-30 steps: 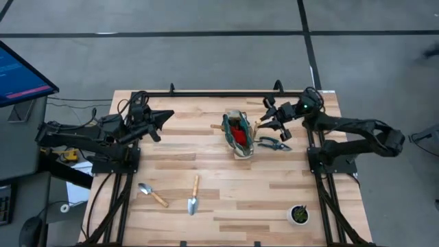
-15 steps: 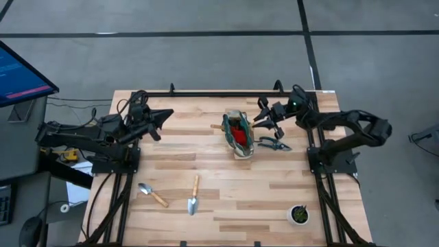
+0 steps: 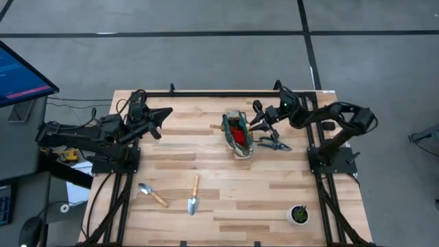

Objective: Pick & Place Garden tools in Gardening bag
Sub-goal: Put the trowel into the gardening bag

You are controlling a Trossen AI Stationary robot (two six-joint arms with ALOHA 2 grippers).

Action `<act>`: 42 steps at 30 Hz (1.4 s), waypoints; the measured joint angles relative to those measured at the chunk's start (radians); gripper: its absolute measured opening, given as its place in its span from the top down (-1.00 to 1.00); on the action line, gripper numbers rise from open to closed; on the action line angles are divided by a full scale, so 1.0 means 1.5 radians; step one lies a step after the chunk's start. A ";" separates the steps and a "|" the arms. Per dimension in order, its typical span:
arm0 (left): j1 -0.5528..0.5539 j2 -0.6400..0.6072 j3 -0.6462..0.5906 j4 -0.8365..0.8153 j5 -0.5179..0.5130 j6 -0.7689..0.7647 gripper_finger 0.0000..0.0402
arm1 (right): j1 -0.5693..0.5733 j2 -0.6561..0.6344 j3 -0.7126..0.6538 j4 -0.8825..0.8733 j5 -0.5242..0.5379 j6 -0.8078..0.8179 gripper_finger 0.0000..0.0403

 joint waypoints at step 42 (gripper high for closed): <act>0.000 0.192 0.000 -0.009 0.317 -0.171 0.57 | 0.010 -0.251 0.001 0.119 0.033 0.341 -0.10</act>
